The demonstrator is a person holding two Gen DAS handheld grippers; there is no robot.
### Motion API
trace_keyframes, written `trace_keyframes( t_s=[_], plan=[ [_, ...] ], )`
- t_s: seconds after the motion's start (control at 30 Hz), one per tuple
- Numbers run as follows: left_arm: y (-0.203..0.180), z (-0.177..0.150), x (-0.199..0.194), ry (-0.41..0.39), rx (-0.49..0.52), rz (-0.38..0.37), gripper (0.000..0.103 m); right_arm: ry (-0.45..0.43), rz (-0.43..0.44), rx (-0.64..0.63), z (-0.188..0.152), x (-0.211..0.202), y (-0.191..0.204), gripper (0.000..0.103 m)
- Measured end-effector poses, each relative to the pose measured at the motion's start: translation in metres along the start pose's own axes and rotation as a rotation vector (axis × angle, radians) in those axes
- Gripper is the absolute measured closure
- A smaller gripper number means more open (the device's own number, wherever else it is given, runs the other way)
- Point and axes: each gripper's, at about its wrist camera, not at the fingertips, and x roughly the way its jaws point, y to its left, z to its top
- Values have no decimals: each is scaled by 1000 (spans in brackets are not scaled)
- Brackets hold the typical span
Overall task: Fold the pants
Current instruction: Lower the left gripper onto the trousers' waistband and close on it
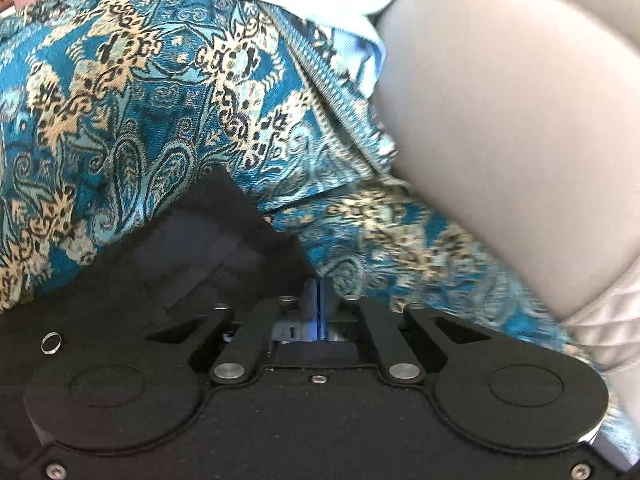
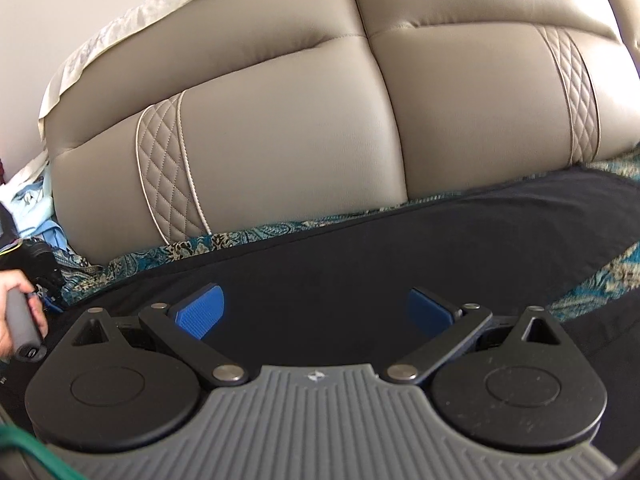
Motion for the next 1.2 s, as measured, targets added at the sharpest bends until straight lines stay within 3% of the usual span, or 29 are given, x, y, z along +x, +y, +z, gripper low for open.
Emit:
trace_keyframes(
  t_s=[0.1,0.4,0.6,0.73,0.83,0.93,1.03,1.13,1.2],
  plan=[
    [21,-3,-24,-22,13,-82,101,29,65,61,-2,0,-5,0],
    [82,-16,-76,-21,45,-234,101,200,447,395,-27,7,-16,0],
    [125,-26,-98,-4,30,-340,101,226,595,368,-41,4,42,8],
    [140,-23,-111,-4,37,-403,101,279,680,385,-49,12,97,24],
    [144,-18,-118,-10,50,-436,101,343,692,402,-58,29,134,39],
    [142,-17,-118,-21,77,-439,101,400,663,455,-65,53,162,40],
    [143,-21,-115,-16,82,-434,101,433,570,507,-70,73,175,40],
    [148,-25,-112,-9,77,-444,101,396,457,539,-64,85,173,40],
    [152,-27,-109,-2,79,-444,101,367,344,573,-55,89,163,49]
  ],
)
